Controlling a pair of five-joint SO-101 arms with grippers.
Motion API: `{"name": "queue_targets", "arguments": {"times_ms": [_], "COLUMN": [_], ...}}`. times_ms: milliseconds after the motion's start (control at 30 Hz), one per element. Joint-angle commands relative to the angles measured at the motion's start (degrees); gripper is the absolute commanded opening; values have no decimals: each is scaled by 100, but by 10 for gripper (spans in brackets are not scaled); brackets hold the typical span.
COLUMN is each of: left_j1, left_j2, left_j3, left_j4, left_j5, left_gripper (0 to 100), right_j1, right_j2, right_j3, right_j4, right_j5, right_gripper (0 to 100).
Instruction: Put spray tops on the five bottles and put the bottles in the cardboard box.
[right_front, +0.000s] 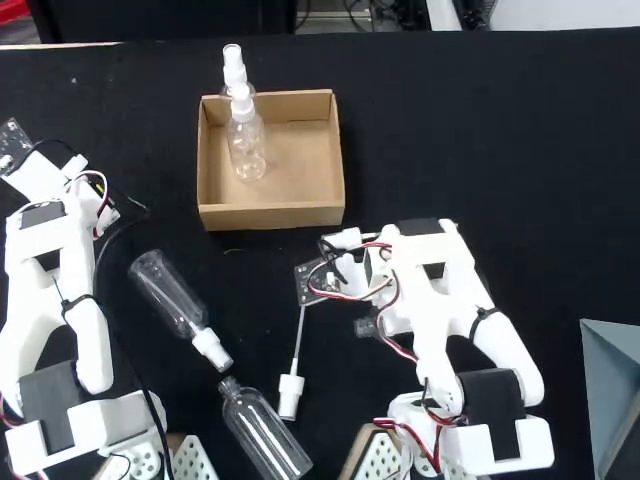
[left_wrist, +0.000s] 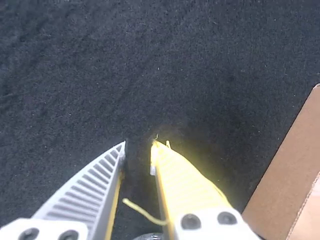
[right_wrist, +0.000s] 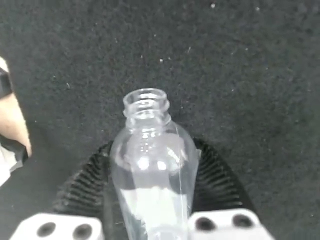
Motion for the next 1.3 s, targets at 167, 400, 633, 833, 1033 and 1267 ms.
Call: {"name": "queue_targets", "arguments": {"times_ms": [167,400,633,833,1033,1267], "left_j1": [-40,-40,-31,-31,-31,-31], "left_j2": [-26,-26,-26,-26,-26,-26], "left_j3": [-48,-48,-48,-48,-48,-48], "left_j4": [-105,-114,-114,-114,-114,-105], "left_j5": [0,0,0,0,0,0], "left_gripper": [73,73,73,73,73,73], "right_j1": [-132,-141,-554,-1178,-1899,-2356], "right_j2": [-356,-356,-365,-365,-620,-1473], "right_j3": [-462,-1358,-1657,-1657,-1657,-1666], "right_j4": [712,2321,2875,2875,2857,2831], "right_j5": [-88,-97,-378,-1204,-2031,-2848], "right_gripper": [36,36,36,35,35,35]}}
